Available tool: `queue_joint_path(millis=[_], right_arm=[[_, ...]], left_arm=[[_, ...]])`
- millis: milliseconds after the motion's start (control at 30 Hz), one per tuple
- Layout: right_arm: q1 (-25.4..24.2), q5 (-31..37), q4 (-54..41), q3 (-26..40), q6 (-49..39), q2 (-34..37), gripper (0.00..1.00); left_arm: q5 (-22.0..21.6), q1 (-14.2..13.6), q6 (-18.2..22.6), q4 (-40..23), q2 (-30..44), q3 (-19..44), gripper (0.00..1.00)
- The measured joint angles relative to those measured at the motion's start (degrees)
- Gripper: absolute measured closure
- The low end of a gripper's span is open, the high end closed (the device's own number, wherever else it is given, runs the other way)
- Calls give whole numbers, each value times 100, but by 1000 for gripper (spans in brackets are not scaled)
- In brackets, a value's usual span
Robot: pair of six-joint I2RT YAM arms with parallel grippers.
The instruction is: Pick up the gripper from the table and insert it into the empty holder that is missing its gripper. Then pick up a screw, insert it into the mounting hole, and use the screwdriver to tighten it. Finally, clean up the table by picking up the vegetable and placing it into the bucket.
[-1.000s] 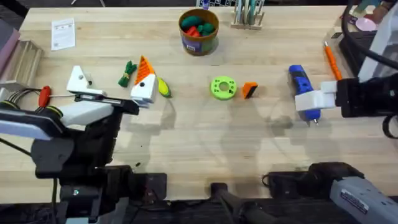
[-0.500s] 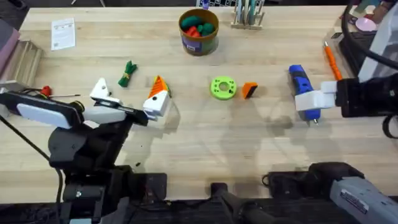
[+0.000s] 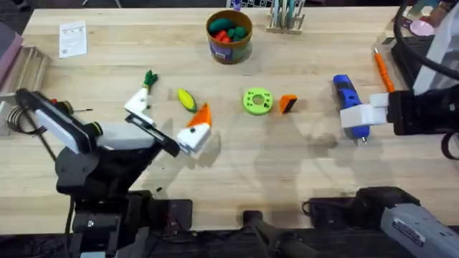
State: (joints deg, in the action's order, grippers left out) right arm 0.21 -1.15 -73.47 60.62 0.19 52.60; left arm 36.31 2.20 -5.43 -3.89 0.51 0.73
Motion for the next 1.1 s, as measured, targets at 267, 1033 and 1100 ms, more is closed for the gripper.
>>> queue_joint_path(millis=[267,1033,1100], right_arm=[[0,0,0,0,0,1,10],[0,0,0,0,0,0,10],[0,0,0,0,0,0,10]], left_arm=[[2070,-2,-14,-236,0,17,16],[2764,0,864,-321,0,17,15],[2779,0,919,-321,0,17,15]])
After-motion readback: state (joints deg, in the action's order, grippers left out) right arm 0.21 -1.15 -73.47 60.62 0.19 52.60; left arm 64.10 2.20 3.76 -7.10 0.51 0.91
